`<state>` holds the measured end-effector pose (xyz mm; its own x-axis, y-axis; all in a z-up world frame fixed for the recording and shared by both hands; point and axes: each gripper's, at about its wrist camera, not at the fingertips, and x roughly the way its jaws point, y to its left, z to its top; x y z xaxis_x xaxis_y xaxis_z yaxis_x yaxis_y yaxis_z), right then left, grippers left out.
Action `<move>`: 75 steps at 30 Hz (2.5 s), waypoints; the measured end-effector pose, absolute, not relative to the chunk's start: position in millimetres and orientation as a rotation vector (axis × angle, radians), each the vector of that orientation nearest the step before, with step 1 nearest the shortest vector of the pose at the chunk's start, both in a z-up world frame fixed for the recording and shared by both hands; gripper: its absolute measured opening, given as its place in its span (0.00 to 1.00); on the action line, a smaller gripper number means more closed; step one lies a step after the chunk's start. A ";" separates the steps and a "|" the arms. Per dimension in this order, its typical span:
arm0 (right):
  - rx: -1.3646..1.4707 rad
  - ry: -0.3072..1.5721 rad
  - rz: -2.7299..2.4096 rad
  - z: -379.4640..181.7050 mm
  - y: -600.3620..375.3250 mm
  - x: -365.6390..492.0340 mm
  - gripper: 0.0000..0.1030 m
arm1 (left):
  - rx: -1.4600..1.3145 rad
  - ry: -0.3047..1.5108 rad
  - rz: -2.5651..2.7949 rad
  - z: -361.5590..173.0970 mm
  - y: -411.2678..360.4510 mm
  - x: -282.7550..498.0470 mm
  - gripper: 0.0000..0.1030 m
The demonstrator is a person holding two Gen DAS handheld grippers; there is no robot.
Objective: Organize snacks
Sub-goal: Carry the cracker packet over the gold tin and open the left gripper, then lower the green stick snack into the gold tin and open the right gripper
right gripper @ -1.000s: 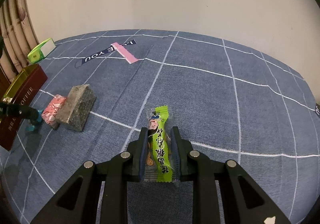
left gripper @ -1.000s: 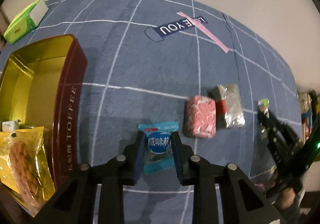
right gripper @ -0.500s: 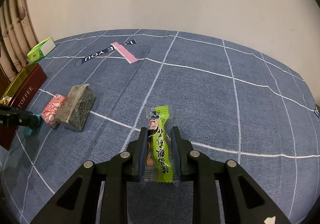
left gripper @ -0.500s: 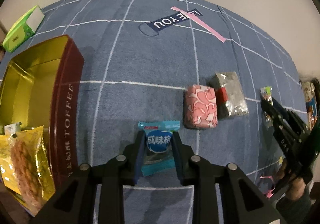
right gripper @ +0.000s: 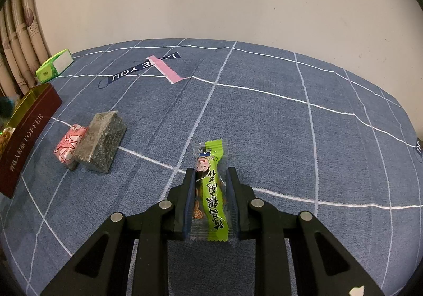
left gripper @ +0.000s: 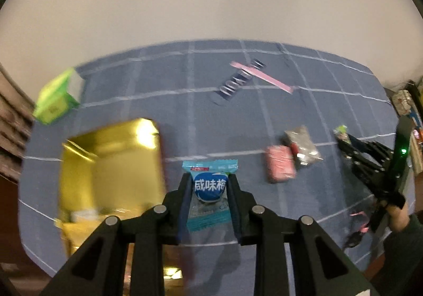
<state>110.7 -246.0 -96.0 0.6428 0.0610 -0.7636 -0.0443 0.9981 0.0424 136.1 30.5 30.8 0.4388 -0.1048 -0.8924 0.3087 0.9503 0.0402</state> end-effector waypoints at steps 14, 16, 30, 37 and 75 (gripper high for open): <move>0.012 0.872 0.056 -96.5 -246.5 111.1 0.21 | 0.047 1.224 -0.038 -21.2 160.0 202.8 0.26; 0.008 0.872 0.055 -96.3 -245.1 111.3 0.21 | 0.045 1.234 -0.036 -29.1 164.8 206.1 0.26; 0.006 0.872 0.055 -96.1 -244.5 111.0 0.21 | 0.136 1.264 0.023 -49.5 173.2 215.3 0.27; 0.005 0.872 0.055 -96.2 -244.3 111.2 0.21 | 0.153 1.266 0.042 -48.1 173.9 213.9 0.38; 0.108 0.916 0.043 -35.2 -168.5 103.7 0.19 | -0.061 0.999 0.284 12.2 268.1 40.9 0.46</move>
<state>103.7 -168.5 -35.2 0.6087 0.0830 -0.7891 0.0088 0.9937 0.1113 40.9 268.1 12.2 0.5076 0.2078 -0.8361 -0.2631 0.9615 0.0791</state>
